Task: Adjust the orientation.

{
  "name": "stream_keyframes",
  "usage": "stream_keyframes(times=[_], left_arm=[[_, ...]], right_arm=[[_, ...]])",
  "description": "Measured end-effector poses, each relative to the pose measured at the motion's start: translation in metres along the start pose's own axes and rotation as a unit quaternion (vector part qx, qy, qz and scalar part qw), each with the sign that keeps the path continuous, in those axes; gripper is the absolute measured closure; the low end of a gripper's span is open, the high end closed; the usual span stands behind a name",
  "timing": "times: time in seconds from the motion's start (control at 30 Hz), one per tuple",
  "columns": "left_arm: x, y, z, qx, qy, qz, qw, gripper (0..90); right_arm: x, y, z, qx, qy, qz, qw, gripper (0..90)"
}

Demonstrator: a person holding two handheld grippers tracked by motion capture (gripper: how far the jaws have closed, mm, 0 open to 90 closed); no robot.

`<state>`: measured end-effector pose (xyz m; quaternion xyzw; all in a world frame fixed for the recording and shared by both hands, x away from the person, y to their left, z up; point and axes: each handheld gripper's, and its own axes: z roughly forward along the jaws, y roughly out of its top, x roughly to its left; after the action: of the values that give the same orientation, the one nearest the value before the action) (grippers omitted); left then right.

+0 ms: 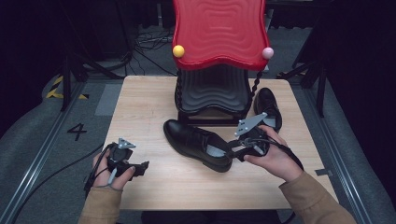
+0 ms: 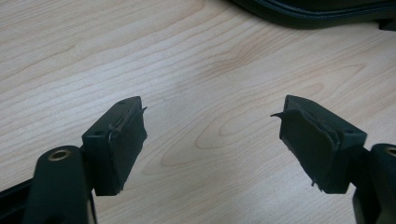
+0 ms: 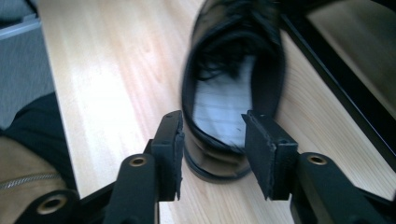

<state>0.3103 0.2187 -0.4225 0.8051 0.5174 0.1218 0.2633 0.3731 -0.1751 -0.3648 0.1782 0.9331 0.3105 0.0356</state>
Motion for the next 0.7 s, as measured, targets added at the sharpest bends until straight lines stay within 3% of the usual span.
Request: stream_keyframes(times=[0.17,0.23,0.47,0.6,0.7], left_arm=[[0.001,0.001,0.000,0.000,-0.001,0.000,1.0000,23.2],[0.001,0.001,0.000,-0.001,-0.002,0.000,1.0000,23.2],[0.002,0.000,0.002,0.002,-0.003,-0.003,1.0000,23.2],[0.002,0.000,0.002,0.001,-0.003,-0.002,1.0000,23.2],[0.002,0.000,0.002,0.002,-0.005,-0.004,1.0000,23.2]], right_arm=[[0.003,0.018,0.025,0.055,0.005,-0.030,0.9980,56.6],[0.003,0.020,0.030,0.067,0.009,-0.029,0.9973,57.5],[0.004,0.025,0.066,0.145,0.041,-0.031,0.9881,66.8],[0.003,0.023,0.080,0.157,0.062,-0.012,0.9856,82.3],[0.004,0.023,0.080,0.154,0.058,-0.014,0.9862,84.4]])
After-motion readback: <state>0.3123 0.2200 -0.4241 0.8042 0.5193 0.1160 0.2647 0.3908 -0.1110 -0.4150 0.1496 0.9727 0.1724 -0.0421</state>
